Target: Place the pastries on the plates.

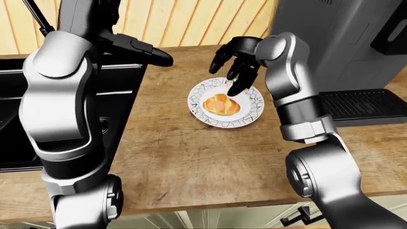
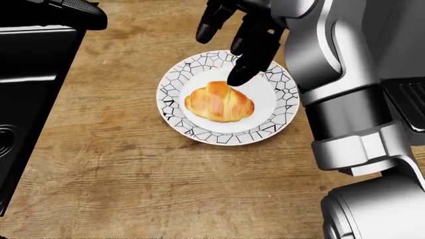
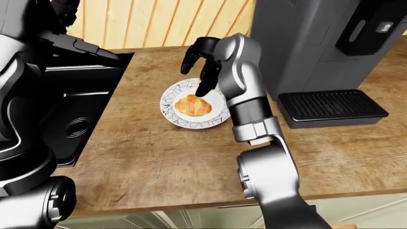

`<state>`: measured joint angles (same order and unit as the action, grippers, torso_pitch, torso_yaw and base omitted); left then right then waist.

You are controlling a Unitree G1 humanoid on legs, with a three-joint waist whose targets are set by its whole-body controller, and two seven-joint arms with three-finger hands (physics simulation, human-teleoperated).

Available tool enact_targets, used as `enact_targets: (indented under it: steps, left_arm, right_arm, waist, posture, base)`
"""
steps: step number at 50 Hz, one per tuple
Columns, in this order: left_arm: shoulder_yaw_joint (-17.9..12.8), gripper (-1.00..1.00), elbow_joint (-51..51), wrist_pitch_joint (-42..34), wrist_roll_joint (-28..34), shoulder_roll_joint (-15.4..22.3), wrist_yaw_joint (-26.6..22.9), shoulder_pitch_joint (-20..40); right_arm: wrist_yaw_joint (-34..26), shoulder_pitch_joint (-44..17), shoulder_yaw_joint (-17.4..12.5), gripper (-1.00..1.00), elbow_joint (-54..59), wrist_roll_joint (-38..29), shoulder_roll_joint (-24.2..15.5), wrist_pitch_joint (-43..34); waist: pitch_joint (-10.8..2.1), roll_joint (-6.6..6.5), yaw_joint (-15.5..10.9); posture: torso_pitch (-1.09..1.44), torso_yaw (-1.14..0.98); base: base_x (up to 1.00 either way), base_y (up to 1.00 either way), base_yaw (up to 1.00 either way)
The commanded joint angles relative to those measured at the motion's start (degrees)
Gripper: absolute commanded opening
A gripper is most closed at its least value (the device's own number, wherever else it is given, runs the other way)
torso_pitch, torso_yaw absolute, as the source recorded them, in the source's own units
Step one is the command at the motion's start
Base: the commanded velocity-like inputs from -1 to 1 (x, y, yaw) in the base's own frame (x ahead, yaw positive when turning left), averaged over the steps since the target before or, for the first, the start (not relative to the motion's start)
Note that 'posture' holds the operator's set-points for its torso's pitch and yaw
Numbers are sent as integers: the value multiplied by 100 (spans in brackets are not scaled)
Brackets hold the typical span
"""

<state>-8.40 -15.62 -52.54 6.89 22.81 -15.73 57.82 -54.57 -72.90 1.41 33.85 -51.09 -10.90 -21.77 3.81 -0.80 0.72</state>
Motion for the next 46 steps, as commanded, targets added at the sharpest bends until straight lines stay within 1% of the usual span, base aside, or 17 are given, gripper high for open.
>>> enact_targets:
  steps: [1, 2, 3, 7, 13, 14, 16, 18, 20, 25, 28, 32, 37, 39, 44, 45, 46]
  left_arm:
    - [-70, 100, -129, 133, 27, 61, 48, 195]
    - [-66, 100, -136, 133, 25, 65, 44, 194]
    - [-68, 100, -123, 139, 27, 65, 50, 195]
    - [-69, 100, -120, 137, 19, 68, 44, 198]
    - [-93, 100, -123, 116, -5, 89, 44, 205]
    - [-104, 100, -125, 106, -15, 93, 47, 216]
    - [-102, 100, -126, 105, -23, 97, 52, 216]
    - [-92, 100, -133, 108, -25, 100, 62, 210]
    - [-85, 100, -151, 95, -33, 95, 60, 207]
    - [-83, 100, -150, 96, -34, 103, 70, 205]
    - [-90, 100, -138, 103, -32, 105, 74, 204]
    - [-99, 100, -145, 100, -31, 125, 65, 199]
    - [-135, 100, -134, 80, -34, 178, 71, 240]
    - [-152, 100, -166, 44, -48, 198, 67, 246]
    - [-149, 100, -169, 39, -61, 205, 77, 245]
    - [-137, 100, -154, 62, -56, 207, 84, 237]
    - [-177, 100, -169, 25, -64, 242, 77, 258]
  right_arm:
    - [68, -251, -61, 36, -231, -12, -61, 43]
    - [68, -278, -74, 35, -244, -9, -61, 13]
    - [22, -301, -79, 42, -304, 0, -59, -25]
    - [-21, -527, -124, 44, -435, 38, -99, -187]
    - [-308, -778, -164, 69, -1243, 44, -123, -748]
    - [-291, -858, -224, 75, -1473, 52, -116, -909]
    - [-293, -851, -199, 75, -1519, 74, -130, -949]
    - [-470, -818, -214, 100, -2219, -32, -91, -1481]
    - [-583, -719, -173, 100, -2615, -94, -74, -1730]
    - [-652, -661, -216, 100, -3260, -206, -130, -2277]
    - [-809, -470, -203, 100, -4138, -433, -42, -3026]
    - [-901, -263, -245, 100, -4784, -570, -71, -3600]
    - [-803, -477, -372, 100, -5095, -571, -256, -4169]
    - [-856, -531, -324, 100, -5229, -584, -375, -4355]
    - [-825, -531, -287, 100, -5246, -526, -420, -4409]
    - [-712, -571, -318, 100, -5229, -500, -459, -4336]
    - [-590, -605, -480, 100, -5396, -567, -552, -4489]
  waist:
    - [-192, -13, 1]
    - [-191, -14, 1]
    - [-190, -15, 0]
    - [-183, -21, 0]
    - [-152, -21, -4]
    - [-147, -19, -5]
    - [-137, -17, -5]
    - [-129, -10, -6]
    - [-122, 0, -15]
    - [-115, 7, -22]
    - [-111, 8, -32]
    - [-95, 11, -41]
    - [-101, 8, -38]
    - [-95, 4, -40]
    - [-74, -1, -33]
    - [-77, -2, -30]
    - [-79, -3, -27]
  posture:
    - [1, 0]
    - [1, 0]
    - [1, 0]
    - [1, 0]
    - [1, 0]
    - [1, 0]
    - [1, 0]
    - [1, 0]
    - [1, 0]
    - [1, 0]
    - [1, 0]
    - [1, 0]
    - [1, 0]
    - [1, 0]
    - [1, 0]
    - [1, 0]
    - [1, 0]
  base:
    - [0, 0, 0]
    - [0, 0, 0]
    - [0, 0, 0]
    - [0, 0, 0]
    - [0, 0, 0]
    - [0, 0, 0]
    - [0, 0, 0]
    - [0, 0, 0]
    - [0, 0, 0]
    - [0, 0, 0]
    - [0, 0, 0]
    - [0, 0, 0]
    - [0, 0, 0]
    - [0, 0, 0]
    - [0, 0, 0]
    - [0, 0, 0]
    - [0, 0, 0]
